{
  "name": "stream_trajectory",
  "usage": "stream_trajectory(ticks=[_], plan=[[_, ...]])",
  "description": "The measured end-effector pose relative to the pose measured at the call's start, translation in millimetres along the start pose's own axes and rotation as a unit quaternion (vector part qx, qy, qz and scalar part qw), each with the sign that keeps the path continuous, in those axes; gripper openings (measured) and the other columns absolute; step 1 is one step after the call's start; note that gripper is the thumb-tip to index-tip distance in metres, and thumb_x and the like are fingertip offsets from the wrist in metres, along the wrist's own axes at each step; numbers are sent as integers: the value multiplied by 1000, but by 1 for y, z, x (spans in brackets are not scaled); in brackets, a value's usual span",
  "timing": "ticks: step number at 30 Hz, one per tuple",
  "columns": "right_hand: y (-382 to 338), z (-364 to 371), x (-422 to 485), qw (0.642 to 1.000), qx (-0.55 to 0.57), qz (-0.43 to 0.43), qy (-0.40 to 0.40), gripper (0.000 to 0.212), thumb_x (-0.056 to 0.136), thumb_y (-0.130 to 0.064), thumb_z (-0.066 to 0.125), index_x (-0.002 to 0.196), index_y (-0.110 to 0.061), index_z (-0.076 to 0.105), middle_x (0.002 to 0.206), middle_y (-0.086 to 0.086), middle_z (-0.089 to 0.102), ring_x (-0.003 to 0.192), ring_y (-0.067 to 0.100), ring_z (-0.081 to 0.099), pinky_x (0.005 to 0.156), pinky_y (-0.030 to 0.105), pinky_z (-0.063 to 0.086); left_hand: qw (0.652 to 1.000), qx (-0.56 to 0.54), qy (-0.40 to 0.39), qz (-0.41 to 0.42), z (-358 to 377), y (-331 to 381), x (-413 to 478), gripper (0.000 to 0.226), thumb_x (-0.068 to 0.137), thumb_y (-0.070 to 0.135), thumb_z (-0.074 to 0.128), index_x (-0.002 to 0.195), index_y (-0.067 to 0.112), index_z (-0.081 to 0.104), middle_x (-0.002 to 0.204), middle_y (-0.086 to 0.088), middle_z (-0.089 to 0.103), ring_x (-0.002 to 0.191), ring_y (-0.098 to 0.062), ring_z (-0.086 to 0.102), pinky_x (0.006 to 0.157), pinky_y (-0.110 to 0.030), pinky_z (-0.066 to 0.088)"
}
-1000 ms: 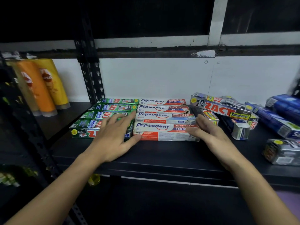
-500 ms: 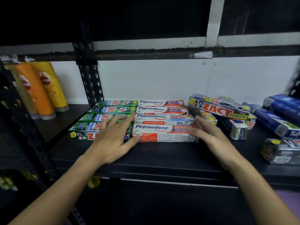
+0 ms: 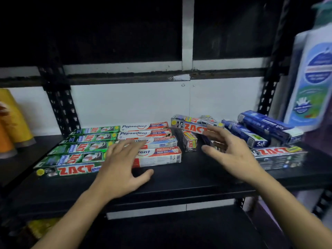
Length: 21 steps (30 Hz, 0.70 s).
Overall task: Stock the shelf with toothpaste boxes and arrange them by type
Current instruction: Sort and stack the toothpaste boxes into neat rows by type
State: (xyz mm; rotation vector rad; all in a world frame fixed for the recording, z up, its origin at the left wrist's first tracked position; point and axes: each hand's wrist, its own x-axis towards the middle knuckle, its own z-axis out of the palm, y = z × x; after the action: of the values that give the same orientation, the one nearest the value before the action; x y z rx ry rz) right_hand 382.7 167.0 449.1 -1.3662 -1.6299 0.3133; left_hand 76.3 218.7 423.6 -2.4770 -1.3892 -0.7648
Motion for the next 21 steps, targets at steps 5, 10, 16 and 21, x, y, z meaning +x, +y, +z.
stream_trajectory(ticks=[5,10,16,21], plan=[[8,-43,11,996,-89,-2,20,51,78,-38,74,126,-28,60,118,-14,68,112,-2,61,102,36,49,996,-33,-3,84,32,85,46,64,89,59,46,145,30,43,152,13,40,141,-11,29,119,-35,18],[13,-58,34,984,-175,13,10,54,82,-32,74,133,-25,57,113,-9,67,92,7,60,73,13,40,999,-22,-12,24,59,135,94,60,96,44,46,150,18,35,156,2,34,144,-19,27,120,-38,19],[37,-43,69,971,-226,47,-55,66,84,-39,71,143,-25,45,125,4,65,110,23,60,84,28,43,998,-20,-43,-34,84,158,92,66,99,39,42,156,11,22,165,-7,12,152,-23,5,122,-35,7],[53,-31,78,975,-218,33,-34,58,84,-34,73,137,-22,56,113,6,68,92,17,59,76,24,38,998,-26,-33,-45,89,154,92,72,98,41,41,158,12,13,166,-5,8,153,-21,2,124,-36,4]])
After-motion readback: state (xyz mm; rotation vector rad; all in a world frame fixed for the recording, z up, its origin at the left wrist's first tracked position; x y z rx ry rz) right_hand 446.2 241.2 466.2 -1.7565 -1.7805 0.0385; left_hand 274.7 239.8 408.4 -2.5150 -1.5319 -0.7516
